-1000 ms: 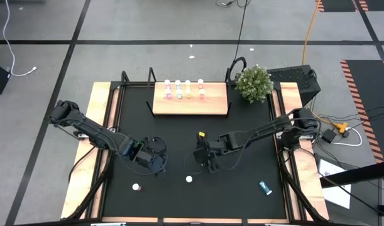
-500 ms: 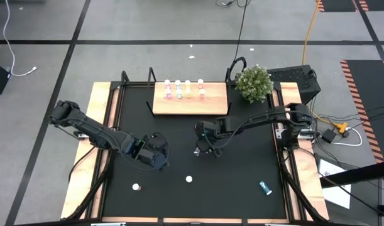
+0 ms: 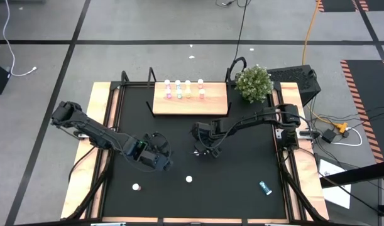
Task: Pick and place medicine bottles onto shelf by color
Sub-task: Put the pink medicine bottle on the shelf aligned with the other pink medicine bottle
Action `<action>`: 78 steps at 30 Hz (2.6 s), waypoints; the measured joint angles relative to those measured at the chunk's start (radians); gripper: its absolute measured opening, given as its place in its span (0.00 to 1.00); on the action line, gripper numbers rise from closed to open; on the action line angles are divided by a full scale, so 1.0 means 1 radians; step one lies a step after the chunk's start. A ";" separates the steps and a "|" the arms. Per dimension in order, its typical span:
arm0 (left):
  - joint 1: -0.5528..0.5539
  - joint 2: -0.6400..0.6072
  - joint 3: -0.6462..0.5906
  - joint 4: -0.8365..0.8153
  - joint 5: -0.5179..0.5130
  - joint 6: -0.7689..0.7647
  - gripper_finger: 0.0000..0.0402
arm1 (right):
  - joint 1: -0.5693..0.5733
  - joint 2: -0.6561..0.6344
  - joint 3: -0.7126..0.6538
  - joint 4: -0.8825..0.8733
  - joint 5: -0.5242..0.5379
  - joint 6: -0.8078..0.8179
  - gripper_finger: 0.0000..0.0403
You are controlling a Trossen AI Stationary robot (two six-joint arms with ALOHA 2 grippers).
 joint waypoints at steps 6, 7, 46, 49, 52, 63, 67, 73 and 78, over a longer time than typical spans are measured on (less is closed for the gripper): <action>0.008 0.001 0.000 -0.010 0.004 0.036 0.61 | 0.013 0.011 0.001 -0.010 0.003 0.228 0.42; 0.007 0.001 0.000 -0.020 0.014 0.047 0.61 | 0.016 0.011 0.000 -0.008 0.006 0.293 0.40; -0.010 -0.454 0.001 0.180 0.093 0.621 0.61 | 0.224 -0.006 -0.001 1.207 0.341 1.048 0.25; -0.011 -0.424 0.001 0.181 0.095 0.636 0.61 | 0.224 -0.006 -0.001 1.224 0.340 1.046 0.25; -0.011 -0.420 0.001 0.181 0.095 0.634 0.61 | 0.224 -0.006 -0.001 1.221 0.339 1.046 0.25; 0.008 -0.423 0.001 0.182 0.095 0.579 0.49 | 0.221 -0.006 -0.001 1.229 0.338 1.045 0.25; 0.012 -0.423 0.001 0.181 0.095 0.559 0.38 | 0.221 -0.006 -0.001 1.230 0.338 1.045 0.25; 0.011 -0.423 0.001 0.176 0.103 0.552 0.29 | 0.221 -0.006 -0.001 1.228 0.337 1.048 0.25; 0.011 -0.423 0.001 0.175 0.104 0.560 0.32 | 0.220 -0.006 -0.001 1.223 0.339 1.053 0.28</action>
